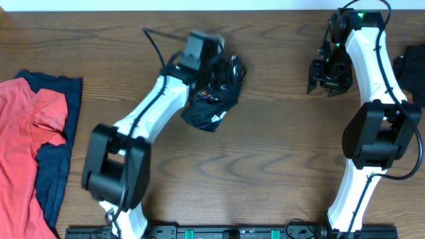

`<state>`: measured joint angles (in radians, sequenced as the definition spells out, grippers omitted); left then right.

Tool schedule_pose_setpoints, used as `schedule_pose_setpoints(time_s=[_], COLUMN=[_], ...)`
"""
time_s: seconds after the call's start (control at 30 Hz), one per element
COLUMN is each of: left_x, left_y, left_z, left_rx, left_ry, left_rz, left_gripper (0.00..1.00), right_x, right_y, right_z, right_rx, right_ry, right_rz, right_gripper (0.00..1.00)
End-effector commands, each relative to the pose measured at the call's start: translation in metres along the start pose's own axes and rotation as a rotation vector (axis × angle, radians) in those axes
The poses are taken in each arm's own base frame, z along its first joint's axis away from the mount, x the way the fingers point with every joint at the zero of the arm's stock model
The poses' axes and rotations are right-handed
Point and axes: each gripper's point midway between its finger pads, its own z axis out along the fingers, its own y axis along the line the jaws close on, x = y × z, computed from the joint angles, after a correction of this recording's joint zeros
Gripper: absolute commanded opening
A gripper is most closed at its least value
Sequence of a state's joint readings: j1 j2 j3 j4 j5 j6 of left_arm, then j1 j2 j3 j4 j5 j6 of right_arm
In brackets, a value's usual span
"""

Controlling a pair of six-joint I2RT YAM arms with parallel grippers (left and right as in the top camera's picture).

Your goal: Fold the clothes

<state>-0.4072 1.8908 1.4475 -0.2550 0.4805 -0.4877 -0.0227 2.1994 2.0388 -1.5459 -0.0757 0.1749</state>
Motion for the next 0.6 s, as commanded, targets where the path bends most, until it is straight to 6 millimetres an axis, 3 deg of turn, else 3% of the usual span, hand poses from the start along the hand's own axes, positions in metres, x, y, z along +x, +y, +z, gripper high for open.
schedule_pose_setpoints(time_s=[0.0, 0.13, 0.57], left_x=[-0.022, -0.024, -0.008], left_y=[-0.057, -0.059, 0.001], left_z=[-0.032, -0.035, -0.036], left_rx=[0.123, 0.090, -0.185], left_ry=[-0.060, -0.070, -0.024], left_rz=[0.112, 0.119, 0.045], left_gripper=[0.98, 0.98, 0.98], right_x=[-0.001, -0.001, -0.001], right_y=[0.001, 0.002, 0.002], right_z=[-0.008, -0.008, -0.008], right_rx=[-0.014, -0.017, -0.017], right_ry=[-0.028, -0.028, -0.027], right_rz=[-0.004, -0.004, -0.013], right_gripper=[0.58, 0.58, 0.59])
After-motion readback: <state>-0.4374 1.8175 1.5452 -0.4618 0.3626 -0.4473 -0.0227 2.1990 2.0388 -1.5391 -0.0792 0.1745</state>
